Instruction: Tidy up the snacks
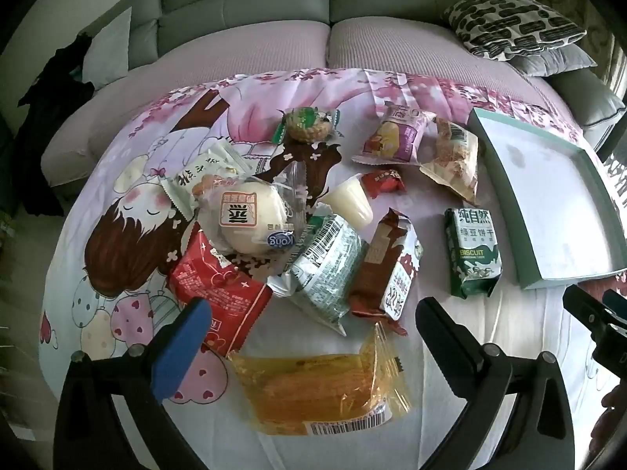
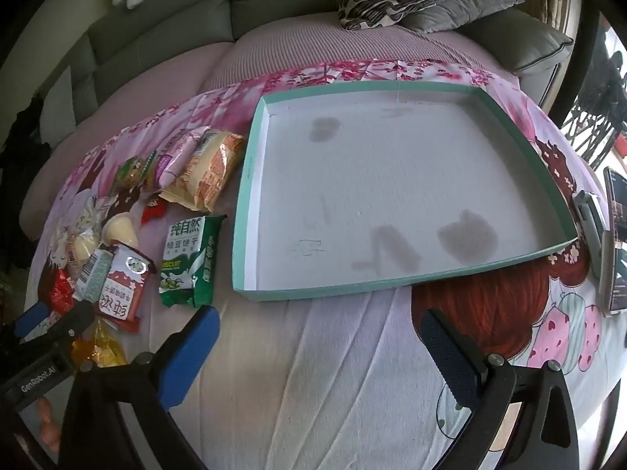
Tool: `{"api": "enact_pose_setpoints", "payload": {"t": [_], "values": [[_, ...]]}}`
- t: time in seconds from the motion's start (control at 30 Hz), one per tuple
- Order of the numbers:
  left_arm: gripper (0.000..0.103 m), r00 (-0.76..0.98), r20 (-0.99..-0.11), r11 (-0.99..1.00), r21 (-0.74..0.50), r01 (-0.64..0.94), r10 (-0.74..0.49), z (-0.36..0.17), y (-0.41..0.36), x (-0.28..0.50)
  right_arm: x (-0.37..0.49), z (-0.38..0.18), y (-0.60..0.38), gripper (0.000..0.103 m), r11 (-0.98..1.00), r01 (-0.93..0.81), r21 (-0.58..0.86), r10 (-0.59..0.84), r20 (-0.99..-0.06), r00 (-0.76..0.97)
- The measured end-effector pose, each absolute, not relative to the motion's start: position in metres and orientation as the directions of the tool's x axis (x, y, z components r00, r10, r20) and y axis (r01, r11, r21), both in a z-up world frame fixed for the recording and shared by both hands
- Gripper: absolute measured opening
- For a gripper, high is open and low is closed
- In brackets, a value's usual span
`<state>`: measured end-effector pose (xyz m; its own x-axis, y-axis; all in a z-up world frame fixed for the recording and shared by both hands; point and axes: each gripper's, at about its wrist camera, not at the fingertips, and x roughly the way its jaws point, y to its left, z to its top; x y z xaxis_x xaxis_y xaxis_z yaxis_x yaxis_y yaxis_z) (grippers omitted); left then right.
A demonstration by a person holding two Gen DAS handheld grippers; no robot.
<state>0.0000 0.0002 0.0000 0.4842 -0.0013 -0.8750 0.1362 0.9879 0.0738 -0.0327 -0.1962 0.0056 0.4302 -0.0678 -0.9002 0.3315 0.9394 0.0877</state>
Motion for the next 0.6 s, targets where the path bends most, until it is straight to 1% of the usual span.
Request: {"api": "enact_pose_setpoints", "payload": {"t": [0.6], "values": [[0.103,0.489,-0.872,0.987,0.066,0.146,-0.014,0.0,-0.0028,-0.0022,-0.032,0.0032,-0.1966,0.103,0.94,0.33,0.09,-0.062,-0.903,0.425]]}}
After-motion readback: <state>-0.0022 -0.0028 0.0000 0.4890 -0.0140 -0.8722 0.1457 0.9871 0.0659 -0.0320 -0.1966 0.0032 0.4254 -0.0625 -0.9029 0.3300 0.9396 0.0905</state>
